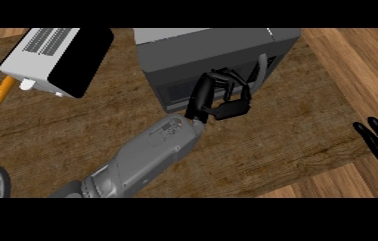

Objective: Pick up the milk, place it into the microwave and close the microwave

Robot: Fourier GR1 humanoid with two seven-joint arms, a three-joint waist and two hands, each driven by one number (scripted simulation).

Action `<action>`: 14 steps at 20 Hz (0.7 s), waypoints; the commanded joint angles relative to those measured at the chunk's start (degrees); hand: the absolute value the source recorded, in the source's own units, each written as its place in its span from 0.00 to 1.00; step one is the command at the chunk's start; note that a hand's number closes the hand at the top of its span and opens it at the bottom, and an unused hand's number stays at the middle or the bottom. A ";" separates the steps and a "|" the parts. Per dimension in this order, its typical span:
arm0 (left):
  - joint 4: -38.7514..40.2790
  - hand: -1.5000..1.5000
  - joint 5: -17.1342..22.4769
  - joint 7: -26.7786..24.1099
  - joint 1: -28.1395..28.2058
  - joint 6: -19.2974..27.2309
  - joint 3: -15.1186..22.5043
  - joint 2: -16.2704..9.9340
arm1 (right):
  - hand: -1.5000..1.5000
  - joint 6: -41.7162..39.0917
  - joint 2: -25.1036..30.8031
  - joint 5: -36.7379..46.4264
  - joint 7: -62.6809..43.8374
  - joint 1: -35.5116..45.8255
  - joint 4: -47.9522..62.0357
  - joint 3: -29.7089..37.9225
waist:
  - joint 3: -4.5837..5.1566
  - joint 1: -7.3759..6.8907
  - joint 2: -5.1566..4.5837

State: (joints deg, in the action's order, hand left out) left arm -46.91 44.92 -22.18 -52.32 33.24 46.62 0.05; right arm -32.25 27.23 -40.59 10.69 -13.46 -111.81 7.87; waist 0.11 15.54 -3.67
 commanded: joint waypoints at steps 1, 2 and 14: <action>6.35 1.00 1.92 -0.69 -3.00 1.26 -3.41 -0.04 | 0.00 -0.31 0.38 -1.16 -0.42 0.49 -0.30 -0.06 | -0.02 0.40 -1.13; 6.56 1.00 2.10 -0.63 -3.70 1.67 -3.55 -0.04 | 0.00 -1.01 0.66 -1.39 -0.85 -0.31 -0.98 -0.72 | -0.03 0.84 -0.87; 6.51 1.00 5.50 -7.05 -3.40 3.55 -2.86 -0.04 | 0.00 -2.97 2.88 -4.63 -1.80 0.93 -3.39 -0.76 | 0.07 1.55 -1.31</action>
State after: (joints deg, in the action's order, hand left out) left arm -46.34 48.89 -28.95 -52.43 35.71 47.83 0.05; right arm -34.82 29.43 -44.21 9.17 -12.70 -114.43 6.84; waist 0.09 16.29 -4.27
